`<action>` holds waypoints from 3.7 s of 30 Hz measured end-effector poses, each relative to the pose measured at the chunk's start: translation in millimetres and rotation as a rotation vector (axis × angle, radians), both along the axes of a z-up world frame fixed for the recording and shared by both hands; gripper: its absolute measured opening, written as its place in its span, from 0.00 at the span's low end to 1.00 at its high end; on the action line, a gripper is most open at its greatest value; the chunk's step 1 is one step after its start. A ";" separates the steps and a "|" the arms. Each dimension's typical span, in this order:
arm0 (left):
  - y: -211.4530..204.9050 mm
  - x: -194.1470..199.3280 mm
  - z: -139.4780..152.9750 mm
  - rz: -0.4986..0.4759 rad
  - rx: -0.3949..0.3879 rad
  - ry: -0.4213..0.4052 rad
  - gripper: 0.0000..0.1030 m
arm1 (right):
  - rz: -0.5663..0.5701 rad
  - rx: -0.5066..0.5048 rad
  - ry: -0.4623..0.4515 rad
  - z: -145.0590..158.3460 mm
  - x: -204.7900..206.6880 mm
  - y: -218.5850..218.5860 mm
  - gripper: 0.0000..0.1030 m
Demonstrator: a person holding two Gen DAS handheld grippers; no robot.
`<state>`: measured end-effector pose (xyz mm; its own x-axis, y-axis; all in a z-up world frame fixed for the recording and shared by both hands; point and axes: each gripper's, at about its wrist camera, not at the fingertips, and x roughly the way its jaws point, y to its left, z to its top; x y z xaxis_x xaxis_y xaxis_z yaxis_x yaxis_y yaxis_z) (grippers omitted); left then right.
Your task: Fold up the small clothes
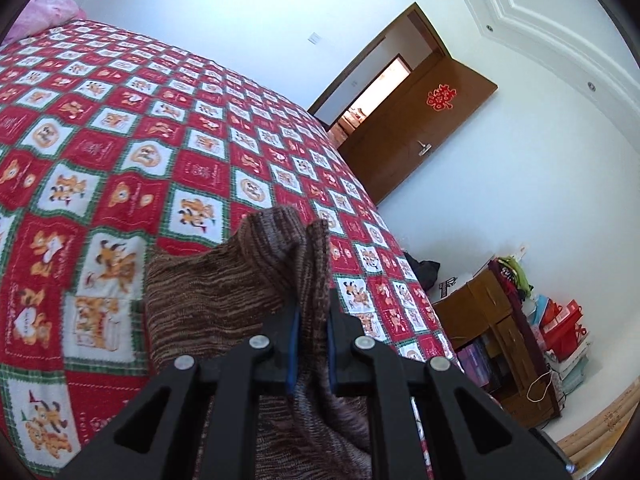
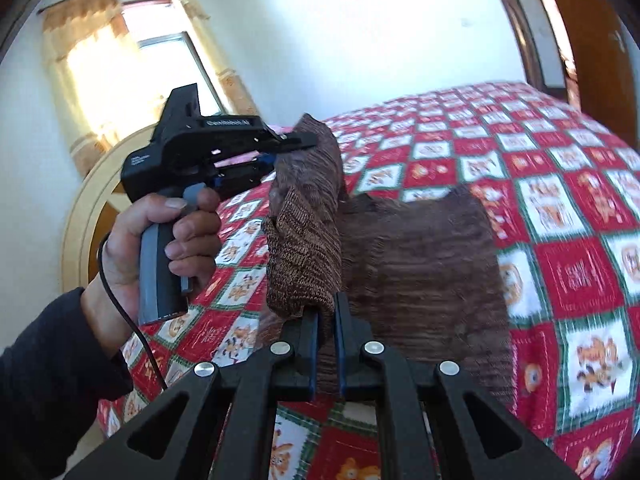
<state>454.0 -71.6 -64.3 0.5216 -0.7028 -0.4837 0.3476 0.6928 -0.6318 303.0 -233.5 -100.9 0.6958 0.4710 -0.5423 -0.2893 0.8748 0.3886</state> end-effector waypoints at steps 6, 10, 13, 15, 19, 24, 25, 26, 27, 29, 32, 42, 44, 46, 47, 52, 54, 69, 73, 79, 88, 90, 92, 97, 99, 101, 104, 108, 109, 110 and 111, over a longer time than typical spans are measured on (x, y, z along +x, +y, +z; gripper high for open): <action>-42.3 3.9 -16.6 -0.034 0.088 0.027 0.11 | -0.080 0.092 0.106 -29.0 0.6 -18.8 0.06; -62.8 6.1 -25.3 -0.048 0.109 0.052 0.11 | -0.157 0.158 0.125 -32.1 -7.9 -29.5 0.06; -79.7 7.1 -29.1 -0.062 0.147 0.056 0.11 | -0.185 0.235 0.150 -36.2 -10.1 -38.4 0.06; -89.3 7.2 -31.4 -0.072 0.177 0.055 0.10 | -0.215 0.284 0.168 -40.5 -10.5 -46.9 0.06; -103.8 10.0 -37.8 -0.084 0.226 0.065 0.10 | -0.269 0.362 0.245 -58.6 -7.1 -60.1 0.06; -121.5 10.9 -41.9 -0.110 0.264 0.066 0.09 | -0.305 0.441 0.340 -80.2 -0.8 -69.8 0.06; -125.0 11.4 -42.3 -0.115 0.274 0.064 0.09 | -0.310 0.452 0.343 -80.5 -1.4 -71.1 0.06; -127.9 11.7 -43.0 -0.118 0.279 0.065 0.09 | -0.316 0.462 0.344 -80.2 -2.2 -72.4 0.06; -131.0 12.1 -43.7 -0.119 0.286 0.065 0.09 | -0.321 0.470 0.344 -80.1 -3.0 -73.7 0.06; -137.0 14.3 -46.2 -0.123 0.296 0.071 0.09 | -0.329 0.493 0.352 -80.7 -4.3 -77.9 0.06; -147.8 15.9 -50.5 -0.125 0.309 0.079 0.09 | -0.334 0.524 0.384 -87.3 -3.7 -80.7 0.06; -162.3 0.3 -35.4 -0.178 0.334 0.035 0.16 | -0.366 0.641 0.451 -107.5 0.3 -101.4 0.06; -155.4 -11.3 -23.1 -0.190 0.324 -0.001 0.31 | -0.363 0.631 0.434 -103.8 -0.8 -100.3 0.06; -143.2 -27.9 -13.1 -0.157 0.375 -0.055 0.60 | -0.374 0.603 0.417 -98.7 -2.1 -100.0 0.07; -135.7 -37.0 -9.3 -0.135 0.396 -0.086 0.70 | -0.389 0.594 0.399 -95.6 -4.6 -100.8 0.07; -78.7 -74.1 -15.8 -0.013 0.499 -0.166 0.72 | -0.446 0.468 0.266 -66.3 -9.9 -104.1 0.19; -61.4 -84.7 -25.5 0.010 0.520 -0.171 0.76 | -0.418 0.409 0.205 -50.9 -4.8 -102.3 0.20; -33.9 -110.5 -92.4 0.031 0.439 -0.116 0.89 | -0.231 0.144 0.227 -34.1 90.2 -89.6 0.70; -28.8 -108.6 -95.3 0.027 0.408 -0.106 0.91 | -0.201 0.093 0.282 -51.5 136.5 -81.3 0.70; -23.7 -111.5 -95.3 0.027 0.370 -0.118 0.93 | -0.187 0.109 0.311 -63.9 147.1 -91.1 0.14; -34.4 -112.9 -97.1 -0.007 0.425 -0.120 1.00 | -0.251 0.005 0.303 -57.9 139.8 -95.6 0.27; -37.9 -114.6 -97.1 -0.007 0.454 -0.129 1.00 | -0.271 -0.002 0.242 -40.8 124.9 -94.9 0.31; -36.9 -115.4 -97.0 -0.007 0.454 -0.133 1.00 | -0.178 0.022 0.196 -24.4 103.3 -83.5 0.31; -32.5 -116.2 -97.0 -0.013 0.428 -0.130 1.00 | 0.019 -0.102 0.247 -40.0 64.4 -46.5 0.31; -33.5 -120.0 -96.9 -0.018 0.436 -0.139 1.00 | 0.014 -0.189 0.292 -58.2 54.6 -46.3 0.26; -35.8 -122.3 -96.6 -0.023 0.450 -0.150 1.00 | 0.014 -0.188 0.265 -58.8 41.3 -53.7 0.25; -38.5 -121.9 -96.8 -0.033 0.460 -0.151 1.00 | 0.031 -0.245 0.286 -51.8 38.0 -47.8 0.25; -35.7 -121.7 -96.7 -0.032 0.443 -0.149 1.00 | 0.079 -0.389 0.243 -32.7 39.9 -29.4 0.27; -35.5 -121.2 -96.7 -0.033 0.439 -0.149 1.00 | 0.074 -0.370 0.215 -24.4 47.7 -29.3 0.27; -35.3 -121.0 -96.7 -0.032 0.436 -0.149 1.00 | 0.067 -0.332 0.190 -15.5 60.2 -30.6 0.27; -34.9 -121.1 -96.7 -0.032 0.433 -0.149 1.00 | 0.064 -0.282 0.178 -9.7 74.6 -32.5 0.27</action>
<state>333.0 -106.5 -161.0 0.5893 -0.4694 -0.6575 0.4384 0.8694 -0.2278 377.6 -266.0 -110.6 0.5521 0.3248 -0.7680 -0.2966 0.9373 0.1832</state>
